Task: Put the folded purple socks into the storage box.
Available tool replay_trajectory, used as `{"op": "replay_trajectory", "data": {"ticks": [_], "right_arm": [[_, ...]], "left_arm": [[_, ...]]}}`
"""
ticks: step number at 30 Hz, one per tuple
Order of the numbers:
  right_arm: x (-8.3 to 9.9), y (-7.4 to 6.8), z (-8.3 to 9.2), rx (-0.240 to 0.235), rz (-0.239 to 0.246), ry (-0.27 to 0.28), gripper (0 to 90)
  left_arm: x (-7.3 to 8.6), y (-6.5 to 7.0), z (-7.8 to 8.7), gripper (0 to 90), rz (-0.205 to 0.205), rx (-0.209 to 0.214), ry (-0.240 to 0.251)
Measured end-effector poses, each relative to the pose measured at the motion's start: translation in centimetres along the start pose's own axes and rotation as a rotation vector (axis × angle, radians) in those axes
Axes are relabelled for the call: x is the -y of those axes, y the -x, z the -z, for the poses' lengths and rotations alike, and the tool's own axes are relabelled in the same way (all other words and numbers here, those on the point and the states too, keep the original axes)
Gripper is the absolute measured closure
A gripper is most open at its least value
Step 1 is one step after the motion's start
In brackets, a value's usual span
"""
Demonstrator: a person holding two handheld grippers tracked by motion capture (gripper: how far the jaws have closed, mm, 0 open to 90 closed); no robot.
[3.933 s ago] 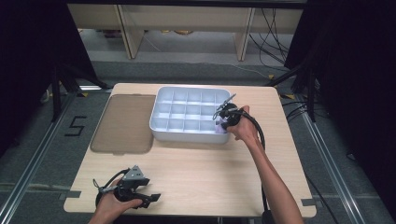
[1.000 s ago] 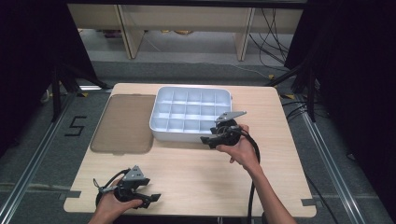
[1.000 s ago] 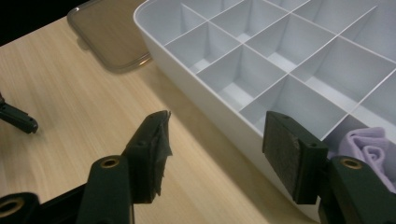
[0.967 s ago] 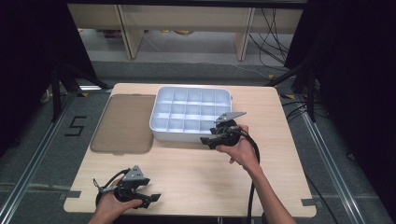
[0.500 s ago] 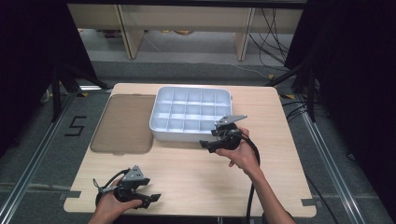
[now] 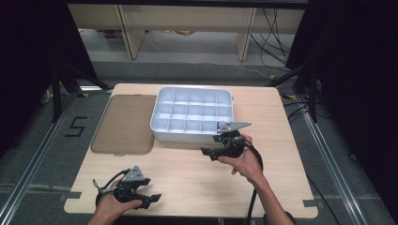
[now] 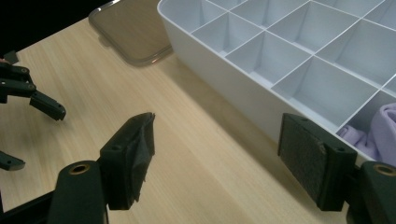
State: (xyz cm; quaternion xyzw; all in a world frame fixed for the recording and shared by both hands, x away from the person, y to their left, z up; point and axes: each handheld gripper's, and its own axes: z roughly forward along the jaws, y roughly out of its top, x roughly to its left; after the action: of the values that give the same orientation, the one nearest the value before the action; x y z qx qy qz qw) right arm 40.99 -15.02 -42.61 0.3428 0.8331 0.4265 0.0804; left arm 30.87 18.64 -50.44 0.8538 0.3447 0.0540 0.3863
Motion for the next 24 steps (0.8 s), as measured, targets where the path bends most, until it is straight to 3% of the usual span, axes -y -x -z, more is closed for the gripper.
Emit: {"op": "replay_trajectory", "data": {"ticks": [1,5,7,13,14,15,18,22,24], "right_arm": [[0.1,0.0,0.1,0.013,0.019,-0.007,28.3],[0.7,-0.4,0.3,0.019,0.004,-0.023,27.2],[1.0,-0.4,0.3,0.028,0.007,-0.012,27.1],[1.6,-1.0,0.2,0.005,0.013,-0.017,25.0],[1.7,-1.0,0.3,0.024,0.028,-0.019,24.1],[2.0,-1.3,0.3,0.016,0.020,-0.023,23.6],[2.3,-1.5,0.2,0.019,0.022,-0.023,22.6],[2.8,-1.9,-0.1,0.006,0.051,-0.025,21.0],[3.2,-2.3,-0.1,0.007,0.037,-0.032,20.9]], "left_arm": [[0.0,0.0,0.0,24.7,0.001,0.000,0.001],[0.0,-0.2,0.1,24.7,-0.015,-0.004,-0.014],[0.0,0.0,0.0,24.7,0.001,0.001,0.000],[0.0,0.1,0.0,24.7,0.003,0.001,0.008],[0.0,0.1,0.0,24.6,0.002,0.002,0.007],[0.0,0.0,0.1,24.6,-0.017,0.001,-0.009],[-0.1,0.0,0.2,24.6,-0.025,0.002,-0.016],[0.0,0.2,0.0,24.7,0.003,-0.001,-0.005],[-0.1,0.2,0.0,24.7,-0.010,0.002,0.000]]}}
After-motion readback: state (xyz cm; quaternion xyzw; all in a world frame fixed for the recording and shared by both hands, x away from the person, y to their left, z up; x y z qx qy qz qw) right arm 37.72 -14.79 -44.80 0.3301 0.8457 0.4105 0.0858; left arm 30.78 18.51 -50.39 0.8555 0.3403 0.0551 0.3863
